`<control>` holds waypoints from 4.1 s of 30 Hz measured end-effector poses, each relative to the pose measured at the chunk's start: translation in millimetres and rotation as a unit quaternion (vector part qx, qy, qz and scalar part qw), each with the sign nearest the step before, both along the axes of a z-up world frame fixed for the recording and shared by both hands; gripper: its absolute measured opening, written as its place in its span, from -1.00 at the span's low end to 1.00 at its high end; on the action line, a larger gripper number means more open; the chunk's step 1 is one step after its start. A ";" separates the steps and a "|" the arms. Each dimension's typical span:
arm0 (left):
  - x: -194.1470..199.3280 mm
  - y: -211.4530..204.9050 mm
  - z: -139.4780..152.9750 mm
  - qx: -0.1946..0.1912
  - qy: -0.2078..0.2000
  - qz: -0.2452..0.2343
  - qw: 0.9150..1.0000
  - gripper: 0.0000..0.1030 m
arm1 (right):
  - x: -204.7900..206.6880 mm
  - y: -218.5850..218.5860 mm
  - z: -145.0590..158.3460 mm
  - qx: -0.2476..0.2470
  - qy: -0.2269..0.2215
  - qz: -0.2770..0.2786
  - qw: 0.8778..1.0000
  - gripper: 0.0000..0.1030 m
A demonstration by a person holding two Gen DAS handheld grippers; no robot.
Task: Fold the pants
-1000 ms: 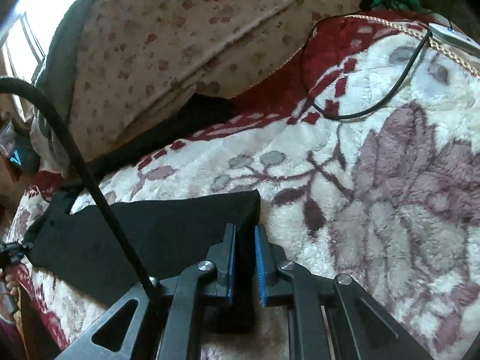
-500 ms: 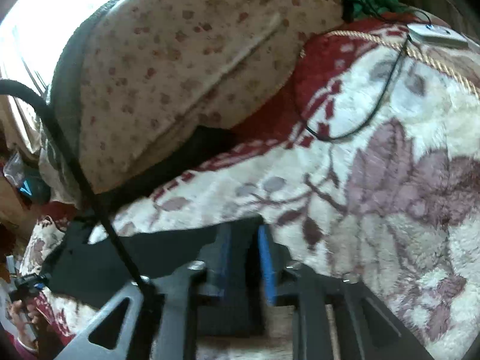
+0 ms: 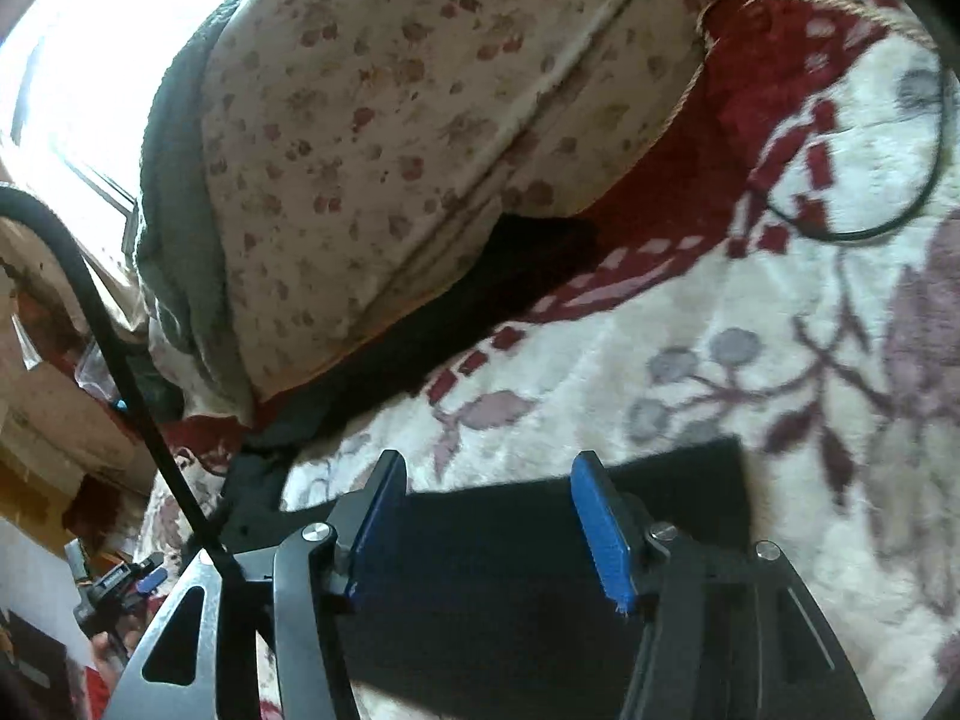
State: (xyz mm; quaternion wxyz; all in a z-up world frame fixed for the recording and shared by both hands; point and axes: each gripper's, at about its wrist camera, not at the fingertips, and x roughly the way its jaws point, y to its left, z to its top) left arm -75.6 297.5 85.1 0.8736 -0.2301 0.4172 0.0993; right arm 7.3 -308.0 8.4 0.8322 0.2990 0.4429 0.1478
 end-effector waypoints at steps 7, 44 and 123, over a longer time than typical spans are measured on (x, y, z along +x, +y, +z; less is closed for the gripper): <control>50.6 -37.3 -13.1 -0.042 0.020 -0.048 0.998 -0.05 | 34.1 10.9 -9.3 0.015 0.023 -0.002 1.000 0.07; 216.8 -60.7 -71.2 -0.125 0.084 -0.028 0.988 -0.05 | 253.0 67.3 -56.1 -0.197 0.047 0.089 0.975 0.26; 100.1 -43.3 -46.7 -0.185 0.018 0.001 0.982 -0.30 | 123.4 -5.7 -59.2 0.056 0.057 -0.026 0.996 0.15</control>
